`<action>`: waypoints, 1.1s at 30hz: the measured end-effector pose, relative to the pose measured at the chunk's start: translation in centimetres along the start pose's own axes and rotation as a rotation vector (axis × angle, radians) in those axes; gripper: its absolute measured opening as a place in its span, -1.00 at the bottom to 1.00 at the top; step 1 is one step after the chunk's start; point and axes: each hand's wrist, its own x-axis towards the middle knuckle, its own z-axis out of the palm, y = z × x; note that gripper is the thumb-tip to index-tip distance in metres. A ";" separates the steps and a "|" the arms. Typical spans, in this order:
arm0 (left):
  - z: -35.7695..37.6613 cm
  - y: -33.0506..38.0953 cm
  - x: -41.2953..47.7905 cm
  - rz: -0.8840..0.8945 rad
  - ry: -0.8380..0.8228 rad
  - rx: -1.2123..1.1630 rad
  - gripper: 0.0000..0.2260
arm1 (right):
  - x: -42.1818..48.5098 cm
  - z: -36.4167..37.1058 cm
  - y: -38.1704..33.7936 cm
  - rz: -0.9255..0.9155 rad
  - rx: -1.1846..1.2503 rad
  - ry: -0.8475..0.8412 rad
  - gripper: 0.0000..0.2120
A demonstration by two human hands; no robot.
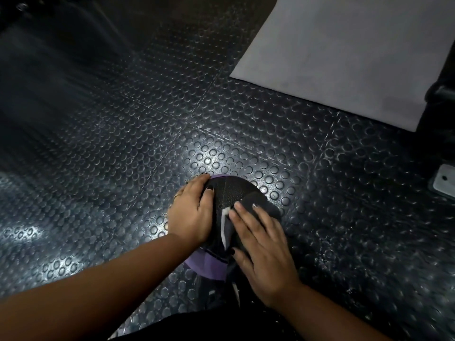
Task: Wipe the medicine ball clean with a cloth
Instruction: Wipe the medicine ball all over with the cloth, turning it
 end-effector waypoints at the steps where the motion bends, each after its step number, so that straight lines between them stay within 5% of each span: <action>1: 0.0 0.1 -0.1 0.006 -0.007 0.007 -0.45 | 1.1 -0.1 -0.1 -0.005 0.012 0.003 -0.46; 6: 0.6 -0.3 -0.2 0.089 -0.044 0.041 -0.37 | 9.4 -0.9 0.4 0.189 0.127 0.008 -0.53; 10: 1.0 0.1 -1.1 0.190 -0.080 0.141 -0.43 | 15.9 -0.8 4.4 0.478 0.273 -0.417 -0.69; 13: 0.9 0.2 -0.6 0.235 -0.104 0.167 -0.47 | 16.4 -0.4 6.4 0.643 0.354 -0.492 -0.68; 16: 0.6 0.0 0.4 0.184 -0.093 0.114 -0.48 | 14.2 -0.5 5.5 0.524 0.323 -0.315 -0.76; 21: -0.1 -0.3 1.0 0.149 -0.090 0.053 -0.49 | 5.2 -0.5 -0.1 0.202 0.302 0.177 -0.57; 26: -1.9 -0.7 2.2 0.090 -0.128 -0.017 -0.48 | -0.9 0.5 -0.1 -0.022 0.492 0.229 -0.60; 29: -3.6 -1.2 3.0 0.068 0.018 0.040 -0.62 | -1.1 -1.0 0.8 0.232 0.892 0.358 -0.63; 31: -4.1 -1.8 3.2 -0.034 0.192 -0.047 -0.80 | 0.1 -1.9 2.4 0.494 0.835 0.543 -0.73; 33: -3.8 -2.3 3.2 -0.207 0.252 -0.213 -0.75 | 1.6 -2.3 4.0 0.649 0.718 0.653 -0.71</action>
